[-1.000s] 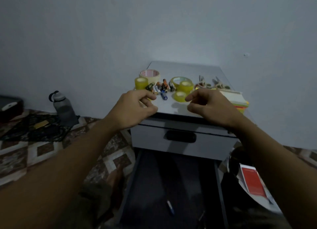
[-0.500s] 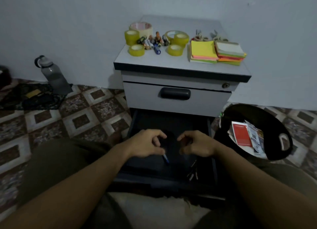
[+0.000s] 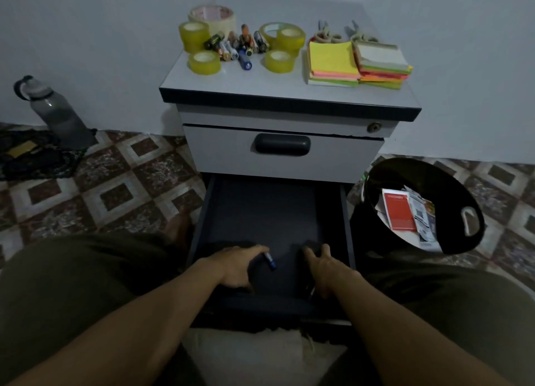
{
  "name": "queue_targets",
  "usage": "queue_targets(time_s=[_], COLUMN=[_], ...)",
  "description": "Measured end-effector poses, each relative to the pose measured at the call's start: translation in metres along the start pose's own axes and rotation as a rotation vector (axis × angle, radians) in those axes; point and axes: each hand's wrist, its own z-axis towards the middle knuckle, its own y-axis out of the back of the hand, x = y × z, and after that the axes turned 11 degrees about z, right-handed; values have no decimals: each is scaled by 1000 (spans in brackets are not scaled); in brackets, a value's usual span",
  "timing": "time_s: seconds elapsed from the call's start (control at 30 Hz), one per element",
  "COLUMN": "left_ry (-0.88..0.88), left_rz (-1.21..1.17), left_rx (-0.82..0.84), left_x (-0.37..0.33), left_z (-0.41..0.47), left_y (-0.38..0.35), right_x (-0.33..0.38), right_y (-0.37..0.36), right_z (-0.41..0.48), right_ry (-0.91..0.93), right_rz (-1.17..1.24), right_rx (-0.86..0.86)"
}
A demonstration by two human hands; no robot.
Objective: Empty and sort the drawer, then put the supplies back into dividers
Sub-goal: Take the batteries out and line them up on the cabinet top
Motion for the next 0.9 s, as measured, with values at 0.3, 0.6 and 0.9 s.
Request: queue_targets(time_s=[0.3, 0.6, 0.9], left_ry=[42, 47, 73], left_rz=[-50, -87, -58], left_rx=[-63, -100, -198], left_x=[5, 12, 12], left_z=[8, 12, 18], left_y=[-6, -6, -12], right_x=[-5, -4, 9], right_y=[-10, -11, -21], right_z=[18, 19, 27], right_ry=[36, 163, 237], right_rz=[161, 394, 409], right_rx=[-115, -190, -281])
